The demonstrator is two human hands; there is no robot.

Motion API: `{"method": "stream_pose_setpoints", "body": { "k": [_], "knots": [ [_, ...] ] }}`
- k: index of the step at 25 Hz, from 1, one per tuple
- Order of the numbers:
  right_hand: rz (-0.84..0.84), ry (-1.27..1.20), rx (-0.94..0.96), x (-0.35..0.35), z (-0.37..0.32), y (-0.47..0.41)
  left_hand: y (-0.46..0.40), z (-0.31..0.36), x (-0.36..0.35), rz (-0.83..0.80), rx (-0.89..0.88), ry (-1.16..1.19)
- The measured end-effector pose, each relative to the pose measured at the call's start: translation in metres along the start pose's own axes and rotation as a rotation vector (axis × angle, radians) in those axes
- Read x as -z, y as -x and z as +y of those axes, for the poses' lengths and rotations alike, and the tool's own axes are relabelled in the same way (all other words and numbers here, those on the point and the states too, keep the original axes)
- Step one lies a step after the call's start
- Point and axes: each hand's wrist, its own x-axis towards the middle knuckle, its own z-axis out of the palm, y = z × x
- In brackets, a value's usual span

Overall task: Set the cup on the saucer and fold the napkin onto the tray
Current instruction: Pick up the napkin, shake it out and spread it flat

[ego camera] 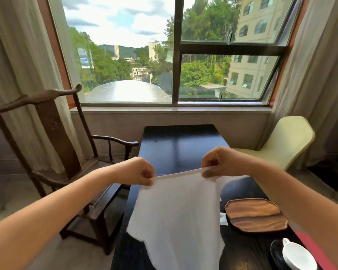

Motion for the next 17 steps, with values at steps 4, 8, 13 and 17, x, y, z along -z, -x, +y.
{"method": "stream_pose_setpoints", "body": {
  "k": [4,8,13,17],
  "knots": [
    [-0.089,0.025,-0.057,0.006,0.018,-0.003,-0.001,-0.02,0.009,-0.011,0.131,0.026],
    [-0.053,0.214,-0.168,0.012,0.033,-0.017,-0.024,-0.031,0.025,0.072,0.157,-0.14],
    [0.339,0.234,-0.275,0.032,0.064,-0.028,-0.042,-0.023,0.065,0.497,0.198,-0.133],
    [0.519,0.288,-0.189,0.023,0.075,-0.027,-0.026,-0.021,0.06,0.591,0.171,-0.176]
  ]
}}
